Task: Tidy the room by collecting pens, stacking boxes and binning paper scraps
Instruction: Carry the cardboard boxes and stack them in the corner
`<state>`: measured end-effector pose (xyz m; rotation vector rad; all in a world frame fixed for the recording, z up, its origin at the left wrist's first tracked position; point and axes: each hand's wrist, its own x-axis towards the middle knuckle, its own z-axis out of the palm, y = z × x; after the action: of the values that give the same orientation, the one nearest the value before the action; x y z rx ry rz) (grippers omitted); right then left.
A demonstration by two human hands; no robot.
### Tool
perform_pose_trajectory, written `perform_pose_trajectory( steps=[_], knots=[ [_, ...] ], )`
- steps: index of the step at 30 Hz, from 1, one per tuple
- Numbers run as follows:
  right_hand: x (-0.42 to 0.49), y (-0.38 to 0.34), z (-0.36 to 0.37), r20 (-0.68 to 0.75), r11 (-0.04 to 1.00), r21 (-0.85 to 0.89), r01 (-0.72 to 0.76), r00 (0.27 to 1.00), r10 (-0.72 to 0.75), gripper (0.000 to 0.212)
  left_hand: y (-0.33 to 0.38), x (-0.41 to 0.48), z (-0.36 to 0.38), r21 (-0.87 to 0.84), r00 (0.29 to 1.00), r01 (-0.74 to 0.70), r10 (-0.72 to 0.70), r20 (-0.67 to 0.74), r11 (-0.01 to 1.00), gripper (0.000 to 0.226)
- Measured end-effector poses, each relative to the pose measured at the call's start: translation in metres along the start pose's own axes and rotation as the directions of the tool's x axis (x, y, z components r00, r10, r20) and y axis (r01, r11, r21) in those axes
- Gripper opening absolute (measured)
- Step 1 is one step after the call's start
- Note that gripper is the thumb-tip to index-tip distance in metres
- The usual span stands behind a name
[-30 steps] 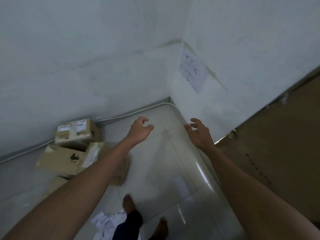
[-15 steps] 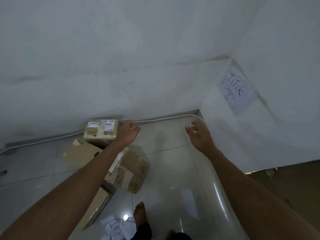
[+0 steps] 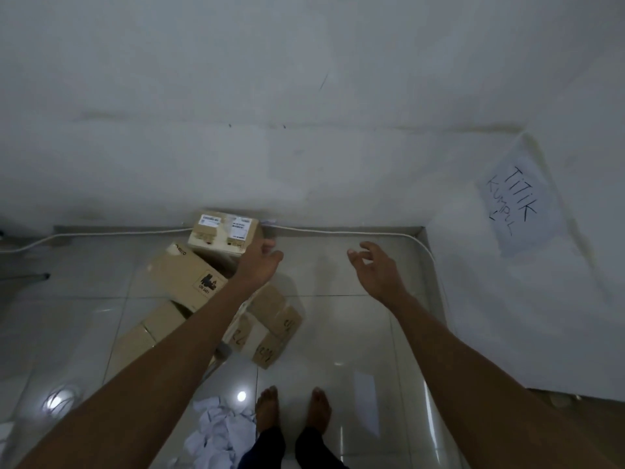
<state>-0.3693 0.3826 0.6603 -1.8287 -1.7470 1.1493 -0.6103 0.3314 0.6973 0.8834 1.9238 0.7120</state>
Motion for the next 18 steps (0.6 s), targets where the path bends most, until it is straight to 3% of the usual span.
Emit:
perform_pose_trajectory(
  steps=[6, 10, 18],
  knots=[
    [0.013, -0.002, 0.016, 0.065, 1.0, -0.012, 0.019, 0.998, -0.018, 0.064, -0.014, 0.0, -0.007, -0.088, 0.999, 0.034, -0.038, -0.038, 0.996, 0.034],
    [0.03, 0.001, 0.037, 0.114, 0.998, -0.043, 0.035, 0.993, -0.03, 0.06, -0.043, 0.01, -0.024, -0.05, 0.992, 0.064, -0.069, -0.107, 0.997, 0.023],
    [0.083, 0.014, 0.107, 0.219, 0.99, -0.108, 0.085, 0.974, -0.06, 0.072, -0.146, 0.061, -0.054, -0.08, 0.94, 0.271, -0.282, -0.193, 0.959, 0.031]
  ],
)
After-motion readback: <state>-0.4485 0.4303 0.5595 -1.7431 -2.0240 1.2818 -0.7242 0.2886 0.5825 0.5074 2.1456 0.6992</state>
